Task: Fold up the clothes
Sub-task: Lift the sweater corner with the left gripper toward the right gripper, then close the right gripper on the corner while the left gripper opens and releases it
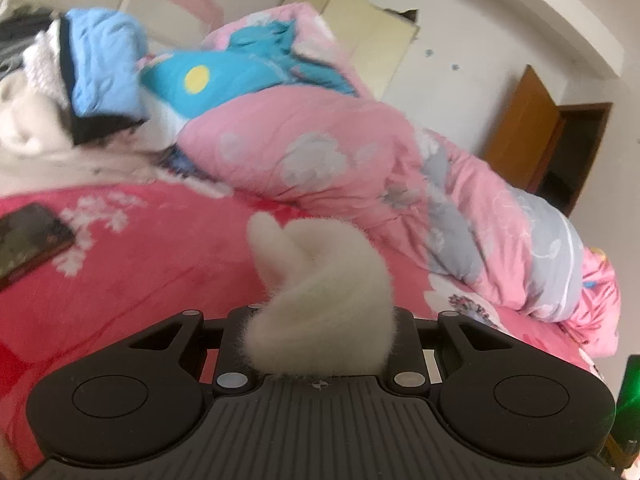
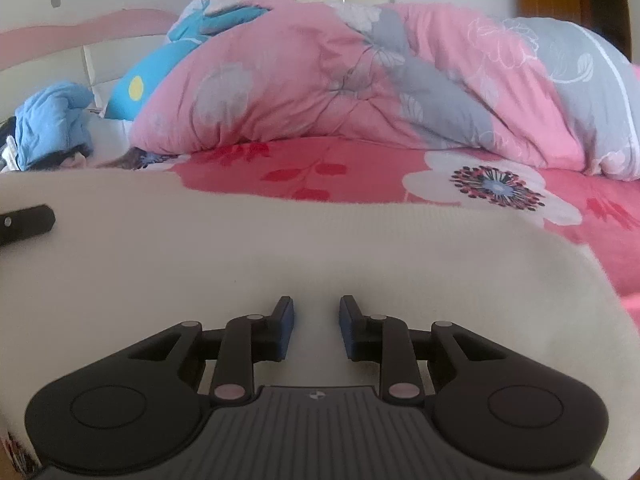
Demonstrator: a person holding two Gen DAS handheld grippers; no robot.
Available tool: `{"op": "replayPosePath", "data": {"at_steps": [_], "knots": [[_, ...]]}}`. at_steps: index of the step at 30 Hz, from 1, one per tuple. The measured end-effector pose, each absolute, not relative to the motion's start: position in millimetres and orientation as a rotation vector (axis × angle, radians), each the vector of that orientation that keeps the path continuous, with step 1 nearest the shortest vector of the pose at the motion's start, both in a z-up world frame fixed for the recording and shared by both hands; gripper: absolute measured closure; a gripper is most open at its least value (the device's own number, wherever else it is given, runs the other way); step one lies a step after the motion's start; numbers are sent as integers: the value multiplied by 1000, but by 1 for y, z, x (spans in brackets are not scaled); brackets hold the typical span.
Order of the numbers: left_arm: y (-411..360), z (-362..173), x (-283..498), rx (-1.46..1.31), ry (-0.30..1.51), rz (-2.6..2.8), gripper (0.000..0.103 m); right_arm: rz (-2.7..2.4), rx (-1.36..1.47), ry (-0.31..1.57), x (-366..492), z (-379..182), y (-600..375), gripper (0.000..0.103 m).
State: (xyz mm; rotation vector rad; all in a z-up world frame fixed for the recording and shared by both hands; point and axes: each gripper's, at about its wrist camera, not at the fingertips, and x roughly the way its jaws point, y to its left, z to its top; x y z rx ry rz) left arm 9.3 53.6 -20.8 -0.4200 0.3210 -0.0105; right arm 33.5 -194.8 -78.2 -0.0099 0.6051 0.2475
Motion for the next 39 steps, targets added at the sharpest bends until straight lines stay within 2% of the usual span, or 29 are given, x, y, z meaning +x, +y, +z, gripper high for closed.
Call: {"op": "replayPosePath", "data": {"at_steps": [11,20,26,29,31,33,34,39], "knots": [[-48,23,8,-120,159,-314,77,228,334,583,8,-53,-267,75],[-139,-19,23,56,331,-510,77,139,591,538,-51,-58,-359,75],[-160,-44,17,181,361,-506,73,185,757,539,-60,-73,-392,74],[-164,-45,11,225,376,-518,61,255,837,543,-57,-79,-399,73],[-166,-41,10,233,396,-545,42,316,906,549,-52,-84,-403,69],[-167,-36,4,220,406,-583,34,357,952,565,-46,-88,-404,65],[-167,-33,1,210,403,-598,31,371,965,576,-43,-90,-404,62],[-163,-23,-20,157,387,-651,28,417,1070,610,-37,-105,-405,61]]}}
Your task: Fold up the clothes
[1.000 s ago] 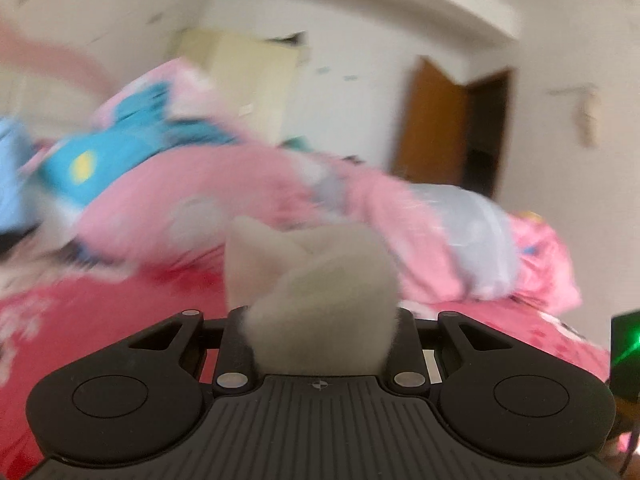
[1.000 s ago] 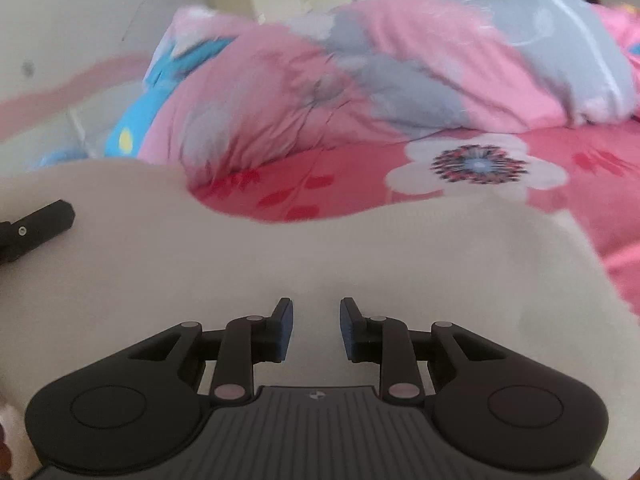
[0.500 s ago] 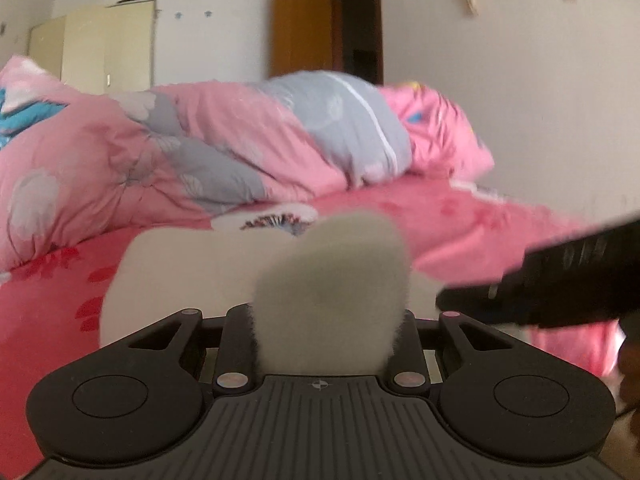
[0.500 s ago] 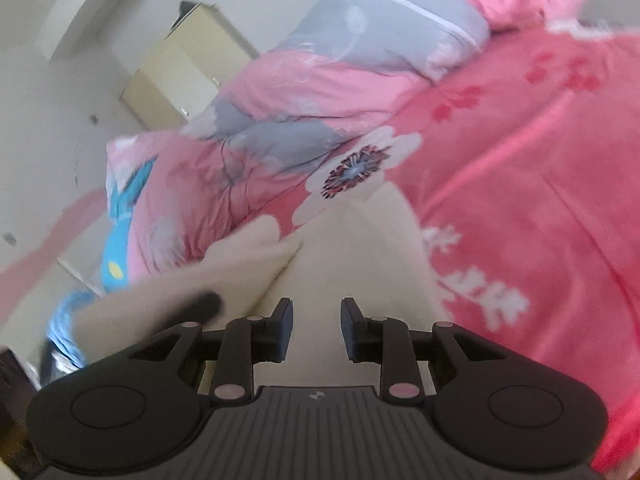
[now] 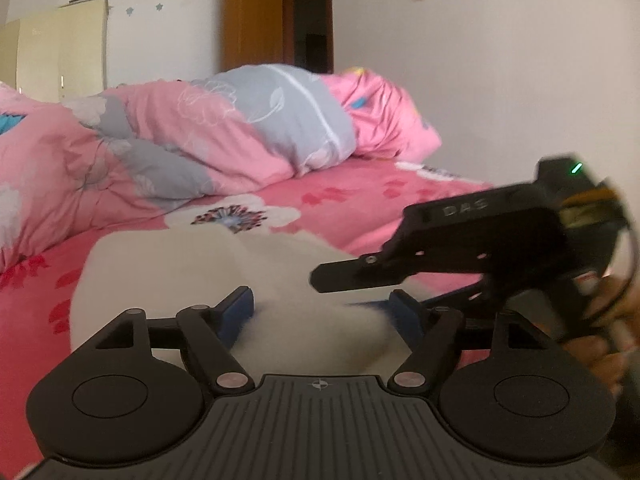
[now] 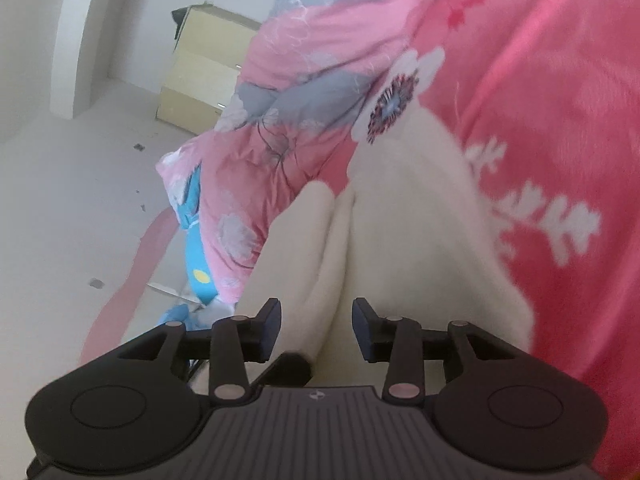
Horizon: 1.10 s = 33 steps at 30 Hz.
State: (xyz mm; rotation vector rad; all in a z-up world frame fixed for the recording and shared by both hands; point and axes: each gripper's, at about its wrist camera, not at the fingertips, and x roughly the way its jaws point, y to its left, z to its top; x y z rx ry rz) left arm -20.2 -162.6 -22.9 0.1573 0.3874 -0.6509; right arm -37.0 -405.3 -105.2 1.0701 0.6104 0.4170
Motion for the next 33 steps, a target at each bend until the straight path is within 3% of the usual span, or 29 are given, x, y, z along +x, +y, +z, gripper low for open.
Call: {"op": "replayPosePath", "data": {"at_steps": [6,8,10,14,16,29,33], "knots": [[-127,-5,-44,86,364,-640,22,459,1203,618,-41,-115,-413,60],[-109,-1,-50,75,362,-612,19,465,1235,624,-44,-116,-414,55],[-92,0,-55,82,373,-585,14,475,1259,627,-49,-116,-415,40],[-72,-11,-64,161,406,-539,11,493,1252,609,-70,-108,-408,34],[-71,-20,-66,180,416,-519,9,503,1234,593,-81,-103,-403,25],[-75,-52,-40,103,465,-389,16,441,916,662,-54,-69,-328,25],[-77,-54,-36,92,464,-378,19,400,852,673,-43,-66,-315,40]]}}
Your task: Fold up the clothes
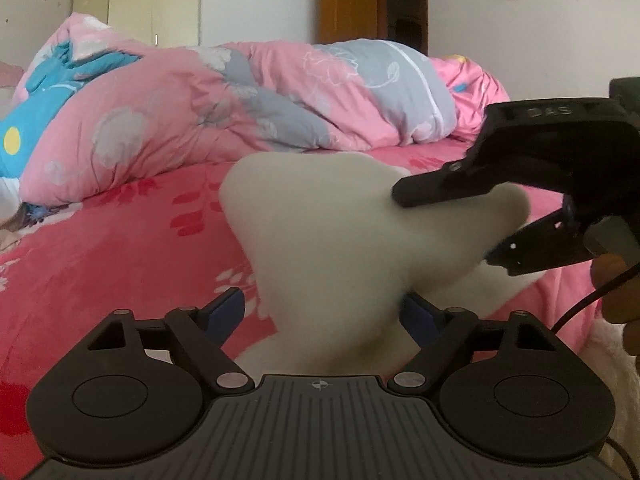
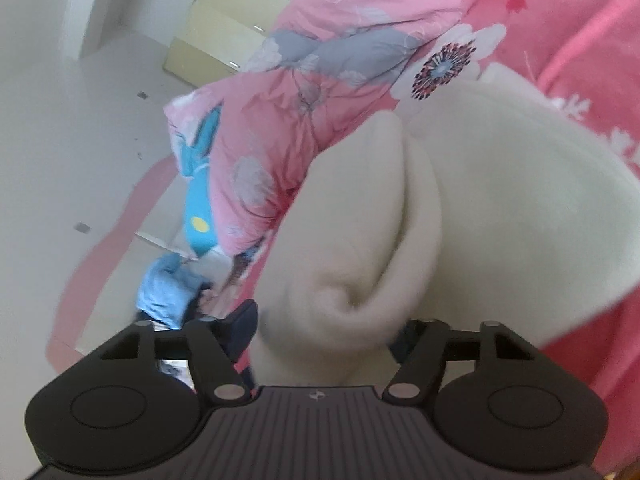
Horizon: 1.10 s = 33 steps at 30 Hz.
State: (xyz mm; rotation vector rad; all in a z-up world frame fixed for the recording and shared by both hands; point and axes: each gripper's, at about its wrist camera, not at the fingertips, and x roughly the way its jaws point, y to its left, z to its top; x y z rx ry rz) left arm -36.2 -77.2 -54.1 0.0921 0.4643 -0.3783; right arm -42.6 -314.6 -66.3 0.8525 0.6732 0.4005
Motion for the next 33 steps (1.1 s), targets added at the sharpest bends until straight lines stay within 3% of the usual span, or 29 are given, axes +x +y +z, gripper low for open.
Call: {"op": "replayPosePath", "data": {"at_steps": [2,5,7,14,24,29,33], "knots": [[-80,-56,-35,95,468,-378,20,379,830,669,-40,-65,-311,45],[-83,-59,-32,100,493,-361,23,346,771,637,-41,-59,-305,66],[-85,-61,-28,102,522,-334,32,332,696,588,-46,-47,-301,76],[-83,-63,-19,74,591,-295,33,265,520,445,-64,-25,-316,80],[-106,-60,-28,227,551,-299,33,260,603,420,-72,-39,-361,82],[-113,-62,-30,262,554,-299,33,223,679,492,-71,-77,-385,83],[-114,-58,-31,274,553,-305,33,260,679,438,-72,-61,-388,83]]}}
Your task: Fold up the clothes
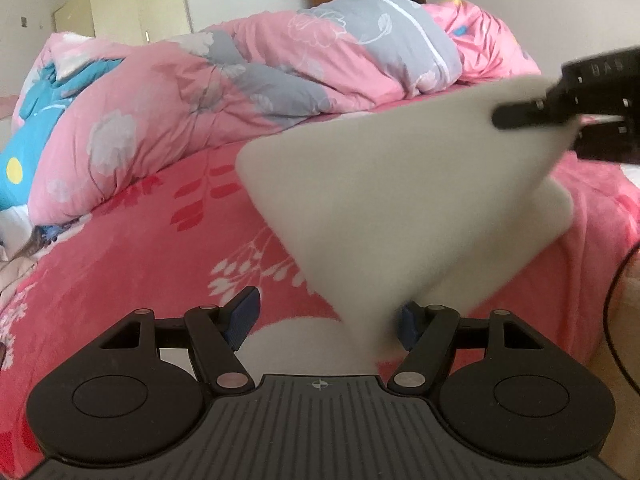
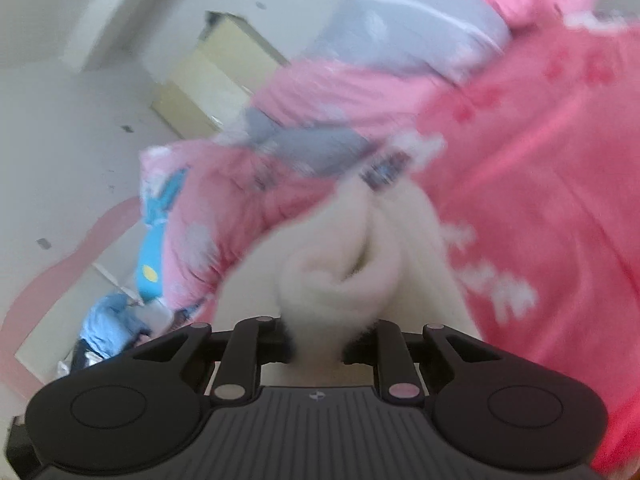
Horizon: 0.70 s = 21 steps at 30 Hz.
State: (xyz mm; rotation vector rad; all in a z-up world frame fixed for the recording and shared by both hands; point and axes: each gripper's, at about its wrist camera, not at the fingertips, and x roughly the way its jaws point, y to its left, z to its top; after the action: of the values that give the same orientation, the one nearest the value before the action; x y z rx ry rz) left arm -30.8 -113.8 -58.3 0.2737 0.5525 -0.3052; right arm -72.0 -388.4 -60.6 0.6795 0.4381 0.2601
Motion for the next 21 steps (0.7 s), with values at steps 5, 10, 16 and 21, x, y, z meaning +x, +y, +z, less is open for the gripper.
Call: {"op": "replayPosePath", "data": {"at_steps": [5,10,16,21], "knots": [[-112,-59,-31,260,575,-326,33,250,643,484,-64,-74,-394,84],[-83,-48,-34,96,610,-462,33,253,753,530,-63,-96,-408,84],[-55,-37,-25,-183,596,-528,23,253,748,540,-63,-96,-408,84],[-71,-48,0,-187,646,-490,27,212,669,516,-66,-77,-395,84]]}}
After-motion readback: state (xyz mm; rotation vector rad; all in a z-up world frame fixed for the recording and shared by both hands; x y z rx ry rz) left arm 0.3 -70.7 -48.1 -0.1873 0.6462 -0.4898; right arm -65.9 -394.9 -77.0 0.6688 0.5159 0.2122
